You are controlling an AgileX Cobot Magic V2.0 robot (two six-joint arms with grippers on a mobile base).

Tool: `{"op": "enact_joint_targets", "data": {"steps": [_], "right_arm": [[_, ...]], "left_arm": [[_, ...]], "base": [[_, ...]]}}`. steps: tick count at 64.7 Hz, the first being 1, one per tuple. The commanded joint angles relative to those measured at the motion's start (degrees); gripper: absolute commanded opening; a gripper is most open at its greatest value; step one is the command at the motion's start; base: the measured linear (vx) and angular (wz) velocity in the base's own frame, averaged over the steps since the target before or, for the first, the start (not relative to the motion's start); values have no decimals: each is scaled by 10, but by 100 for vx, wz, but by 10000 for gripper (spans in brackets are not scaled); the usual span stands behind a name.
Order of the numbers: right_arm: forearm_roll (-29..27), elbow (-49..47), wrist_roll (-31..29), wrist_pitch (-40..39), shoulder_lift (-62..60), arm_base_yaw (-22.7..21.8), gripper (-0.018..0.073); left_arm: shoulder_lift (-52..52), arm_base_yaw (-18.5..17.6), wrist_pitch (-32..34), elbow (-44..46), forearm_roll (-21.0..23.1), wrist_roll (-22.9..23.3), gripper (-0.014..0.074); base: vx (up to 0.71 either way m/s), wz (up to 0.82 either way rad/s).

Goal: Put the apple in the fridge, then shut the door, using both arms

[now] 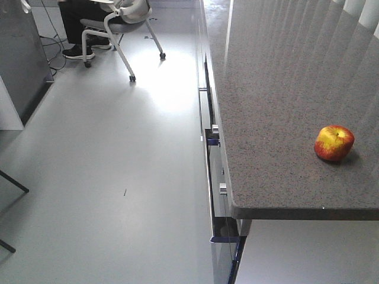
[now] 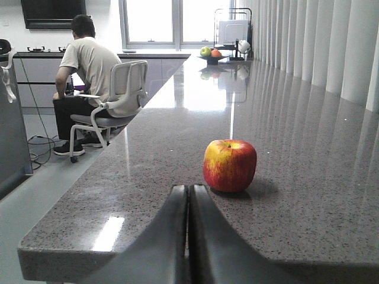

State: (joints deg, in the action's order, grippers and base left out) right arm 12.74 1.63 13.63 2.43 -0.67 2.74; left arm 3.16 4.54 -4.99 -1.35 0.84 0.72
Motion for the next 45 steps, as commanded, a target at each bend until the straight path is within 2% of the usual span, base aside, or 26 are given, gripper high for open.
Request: {"op": "enact_joint_targets", "data": {"steps": [1, 45], "right_arm": [[5, -1, -5, -38, -7, 0, -3], [5, -1, -5, -38, -7, 0, -3]], "left_arm": [[4, -5, 39, 12, 1, 4, -6], [4, -5, 39, 12, 1, 4, -6]], "base": [[0, 0], [0, 0]]}}
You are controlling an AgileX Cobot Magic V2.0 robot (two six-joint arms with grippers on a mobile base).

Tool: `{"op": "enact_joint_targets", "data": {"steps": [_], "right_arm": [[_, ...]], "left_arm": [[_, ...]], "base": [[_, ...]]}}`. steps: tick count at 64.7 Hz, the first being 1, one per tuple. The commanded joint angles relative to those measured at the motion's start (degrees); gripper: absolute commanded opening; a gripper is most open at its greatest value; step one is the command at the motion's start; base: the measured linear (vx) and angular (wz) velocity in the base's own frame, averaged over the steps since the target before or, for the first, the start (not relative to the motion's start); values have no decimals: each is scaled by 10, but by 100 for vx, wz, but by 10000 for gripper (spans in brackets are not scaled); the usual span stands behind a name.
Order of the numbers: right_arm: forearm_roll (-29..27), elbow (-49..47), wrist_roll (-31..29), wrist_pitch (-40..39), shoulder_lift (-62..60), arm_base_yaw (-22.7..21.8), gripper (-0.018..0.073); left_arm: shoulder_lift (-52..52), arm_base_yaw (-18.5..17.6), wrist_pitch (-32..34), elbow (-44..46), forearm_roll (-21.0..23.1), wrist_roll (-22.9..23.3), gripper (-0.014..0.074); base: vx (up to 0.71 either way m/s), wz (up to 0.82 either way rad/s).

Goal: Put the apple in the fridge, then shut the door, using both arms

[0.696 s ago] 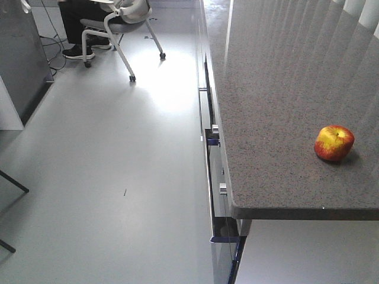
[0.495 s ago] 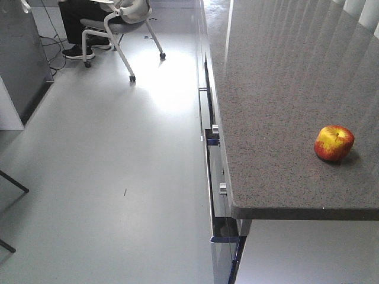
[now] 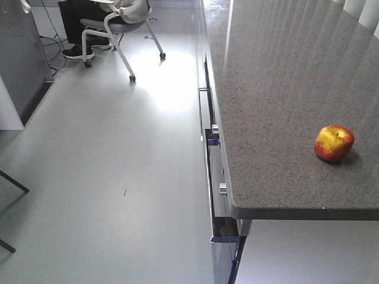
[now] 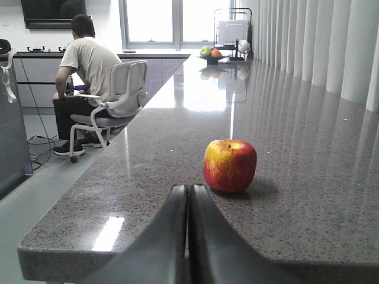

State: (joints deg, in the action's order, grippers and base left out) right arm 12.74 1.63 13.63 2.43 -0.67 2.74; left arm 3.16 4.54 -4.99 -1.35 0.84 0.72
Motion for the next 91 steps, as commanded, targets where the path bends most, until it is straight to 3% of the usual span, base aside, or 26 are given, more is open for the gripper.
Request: {"op": "enact_joint_targets", "data": {"steps": [1, 30, 45, 51, 59, 72, 82, 91], "right_arm": [[5, -1, -5, -38, -7, 0, -3], [2, -2, 3, -50, -7, 0, -3], [-30, -4, 118, -203, -7, 0, -3], [-28, -28, 171, -206, -6, 0, -3], [-15, -105, 192, -145, 2, 0, -3], [9, -293, 171, 107, 80, 0, -3], [-16, -410, 56, 243, 172, 0, -3], [-75, -460, -48, 271, 245, 0, 17]], "left_arm": [[4, -5, 39, 12, 1, 4, -6], [4, -5, 39, 12, 1, 4, -6], [4, -5, 39, 12, 1, 4, -6], [4, -5, 39, 12, 1, 4, -6], [4, -5, 39, 12, 1, 4, -6], [4, -5, 39, 12, 1, 4, -6], [4, -5, 39, 12, 1, 4, -6], [4, -5, 39, 12, 1, 4, -6]], "base": [[0, 0], [0, 0], [0, 0], [0, 0], [0, 0], [0, 0], [0, 0], [0, 0]]}}
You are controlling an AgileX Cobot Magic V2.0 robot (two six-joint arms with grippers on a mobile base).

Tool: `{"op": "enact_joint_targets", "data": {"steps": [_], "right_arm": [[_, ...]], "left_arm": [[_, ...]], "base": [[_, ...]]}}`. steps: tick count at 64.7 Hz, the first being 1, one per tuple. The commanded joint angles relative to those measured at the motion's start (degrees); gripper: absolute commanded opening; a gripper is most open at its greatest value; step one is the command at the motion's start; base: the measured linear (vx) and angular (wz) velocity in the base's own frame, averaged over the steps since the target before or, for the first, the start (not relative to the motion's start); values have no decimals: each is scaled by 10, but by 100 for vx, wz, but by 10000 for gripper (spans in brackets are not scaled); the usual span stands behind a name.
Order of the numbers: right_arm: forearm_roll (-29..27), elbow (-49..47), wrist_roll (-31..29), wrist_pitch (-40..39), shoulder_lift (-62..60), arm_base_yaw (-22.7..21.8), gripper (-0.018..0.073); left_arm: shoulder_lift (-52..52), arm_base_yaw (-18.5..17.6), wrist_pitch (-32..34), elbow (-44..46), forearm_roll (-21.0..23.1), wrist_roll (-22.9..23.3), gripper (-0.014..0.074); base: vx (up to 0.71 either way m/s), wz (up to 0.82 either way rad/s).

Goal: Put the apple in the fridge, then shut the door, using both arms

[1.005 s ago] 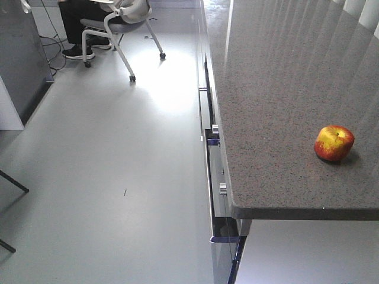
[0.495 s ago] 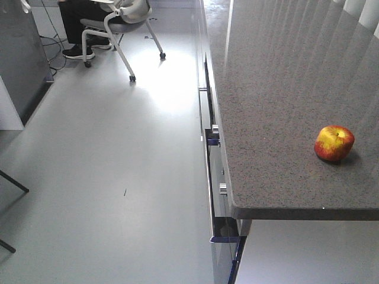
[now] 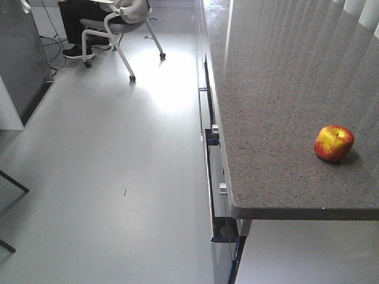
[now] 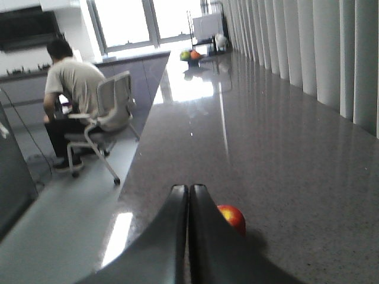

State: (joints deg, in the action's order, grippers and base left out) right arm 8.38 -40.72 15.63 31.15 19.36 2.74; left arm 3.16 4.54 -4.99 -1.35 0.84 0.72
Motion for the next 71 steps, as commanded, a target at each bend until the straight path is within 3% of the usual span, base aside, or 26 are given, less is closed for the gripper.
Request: {"op": "enact_joint_targets", "data": {"steps": [1, 11, 17, 22, 31, 55, 71], "right_arm": [[-43, -40, -79, -16, 52, 0, 26], [-126, -47, -153, -14, 101, 0, 186], [-157, -46, -177, -23, 126, 0, 374], [-169, -45, -175, -32, 136, 0, 546], [-160, -45, -189, -31, 142, 0, 730], [-154, -79, -198, -7, 182, 0, 677], [-57, -219, -150, 53, 326, 0, 654]], "left_arm": [[4, -5, 39, 12, 1, 4, -6], [4, -5, 39, 12, 1, 4, -6], [4, -5, 39, 12, 1, 4, -6], [4, -5, 39, 12, 1, 4, -6], [4, -5, 39, 12, 1, 4, -6], [4, -5, 39, 12, 1, 4, -6], [4, -5, 39, 12, 1, 4, -6]], "base": [[0, 0], [0, 0], [0, 0], [0, 0], [0, 0], [0, 0], [0, 0]]}}
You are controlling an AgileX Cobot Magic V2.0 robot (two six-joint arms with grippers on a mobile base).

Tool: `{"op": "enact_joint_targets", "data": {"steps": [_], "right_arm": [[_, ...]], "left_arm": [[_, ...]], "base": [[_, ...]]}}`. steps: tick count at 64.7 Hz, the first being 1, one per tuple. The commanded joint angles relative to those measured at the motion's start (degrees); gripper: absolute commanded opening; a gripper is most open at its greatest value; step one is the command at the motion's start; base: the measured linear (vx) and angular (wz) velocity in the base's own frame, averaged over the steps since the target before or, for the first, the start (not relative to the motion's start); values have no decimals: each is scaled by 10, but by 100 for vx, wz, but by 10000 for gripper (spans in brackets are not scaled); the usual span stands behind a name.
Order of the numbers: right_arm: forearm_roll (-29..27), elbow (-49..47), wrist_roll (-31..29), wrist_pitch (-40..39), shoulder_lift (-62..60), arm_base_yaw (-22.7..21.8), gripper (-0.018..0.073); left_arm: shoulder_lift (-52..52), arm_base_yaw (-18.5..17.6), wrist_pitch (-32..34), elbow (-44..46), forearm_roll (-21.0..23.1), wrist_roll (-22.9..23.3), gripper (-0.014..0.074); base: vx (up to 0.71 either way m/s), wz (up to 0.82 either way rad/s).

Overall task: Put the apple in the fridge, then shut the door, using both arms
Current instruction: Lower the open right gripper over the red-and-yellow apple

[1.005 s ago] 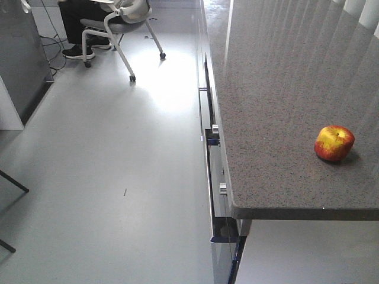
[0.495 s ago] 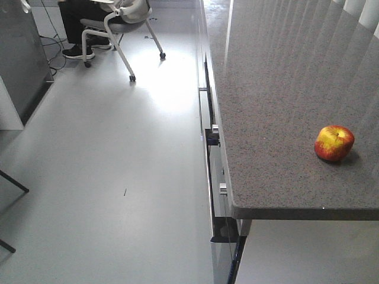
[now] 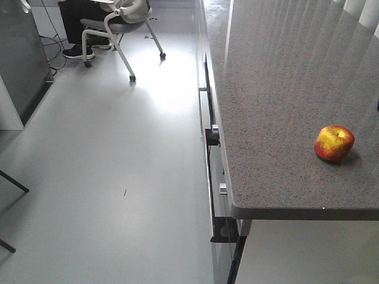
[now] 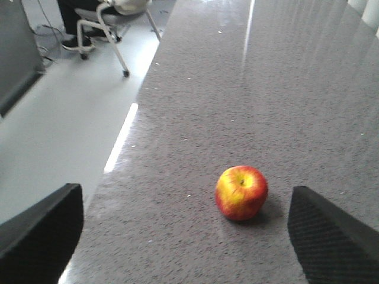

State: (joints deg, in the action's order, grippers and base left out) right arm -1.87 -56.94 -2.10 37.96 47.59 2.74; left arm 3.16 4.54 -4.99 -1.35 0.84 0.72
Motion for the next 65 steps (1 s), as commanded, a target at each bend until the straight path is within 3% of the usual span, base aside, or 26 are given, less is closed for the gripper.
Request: {"op": "enact_joint_targets", "data": {"steps": [1, 9, 25, 33, 44, 50, 65], "right_arm": [[52, -64, 33, -10, 58, 0, 653], [89, -129, 65, 48, 135, 0, 649], [84, -223, 66, 81, 264, -26, 640], [23, -262, 44, 99, 315, -70, 636], [-102, -272, -69, 109, 375, -110, 634], [-124, -272, -88, 104, 401, -124, 632], [-118, -272, -111, 75, 443, -131, 630]], "left_arm": [[4, -5, 39, 12, 1, 4, -6], [4, -5, 39, 12, 1, 4, -6], [4, -5, 39, 12, 1, 4, -6], [4, -5, 39, 12, 1, 4, -6], [4, -5, 39, 12, 1, 4, -6], [4, -5, 39, 12, 1, 4, -6], [4, -5, 39, 12, 1, 4, -6]], "base": [[0, 0], [0, 0], [0, 0], [0, 0], [0, 0], [0, 0], [0, 0]]}}
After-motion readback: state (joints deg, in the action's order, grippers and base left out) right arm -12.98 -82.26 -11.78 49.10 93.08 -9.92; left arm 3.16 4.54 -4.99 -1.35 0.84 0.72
